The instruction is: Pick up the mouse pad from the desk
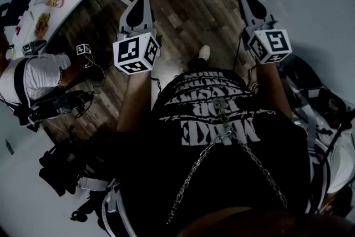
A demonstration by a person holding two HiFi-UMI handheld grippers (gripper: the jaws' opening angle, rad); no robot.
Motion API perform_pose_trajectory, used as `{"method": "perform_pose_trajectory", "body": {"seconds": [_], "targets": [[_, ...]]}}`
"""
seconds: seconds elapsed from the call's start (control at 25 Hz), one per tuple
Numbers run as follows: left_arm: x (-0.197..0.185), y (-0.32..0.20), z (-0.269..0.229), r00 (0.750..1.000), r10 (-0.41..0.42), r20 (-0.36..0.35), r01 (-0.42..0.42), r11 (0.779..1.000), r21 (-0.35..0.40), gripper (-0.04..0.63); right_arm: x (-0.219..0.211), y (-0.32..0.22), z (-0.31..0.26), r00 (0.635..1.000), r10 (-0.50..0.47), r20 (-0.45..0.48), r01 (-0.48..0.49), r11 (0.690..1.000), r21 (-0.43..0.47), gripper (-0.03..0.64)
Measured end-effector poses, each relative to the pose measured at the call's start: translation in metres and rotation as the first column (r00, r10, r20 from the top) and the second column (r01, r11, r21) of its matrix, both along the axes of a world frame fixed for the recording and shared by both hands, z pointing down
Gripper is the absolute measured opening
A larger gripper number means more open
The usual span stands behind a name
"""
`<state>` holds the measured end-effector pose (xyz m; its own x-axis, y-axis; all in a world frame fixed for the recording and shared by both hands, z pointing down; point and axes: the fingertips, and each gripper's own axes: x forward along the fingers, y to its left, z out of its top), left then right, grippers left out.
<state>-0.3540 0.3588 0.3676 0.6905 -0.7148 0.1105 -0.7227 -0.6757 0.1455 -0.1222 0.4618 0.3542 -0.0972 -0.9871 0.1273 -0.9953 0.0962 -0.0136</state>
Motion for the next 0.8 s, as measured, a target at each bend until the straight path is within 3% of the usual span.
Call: {"method": "perform_pose_trajectory", "body": {"seconds": [0.28, 0.56, 0.8], "targets": [[0.042, -0.028, 0.002, 1.0, -0.015, 0.016, 0.015, 1.0, -0.015, 0.006, 0.041, -0.028, -0.005, 0.999, -0.038, 0.018, 0.038, 0.999, -0.009, 0.0], [0.094, -0.04, -0.015, 0.999, -0.039, 0.023, 0.038, 0.999, 0.03, 0.006, 0.096, -0.044, -0.009, 0.996, -0.075, 0.042, 0.074, 0.997, 0.014, 0.0], [0.102, -0.052, -0.016, 0.994, -0.102, 0.044, 0.1, 0.994, 0.041, 0.006, 0.122, -0.061, -0.005, 0.994, -0.087, 0.069, 0.087, 0.996, 0.0, 0.0]]}}
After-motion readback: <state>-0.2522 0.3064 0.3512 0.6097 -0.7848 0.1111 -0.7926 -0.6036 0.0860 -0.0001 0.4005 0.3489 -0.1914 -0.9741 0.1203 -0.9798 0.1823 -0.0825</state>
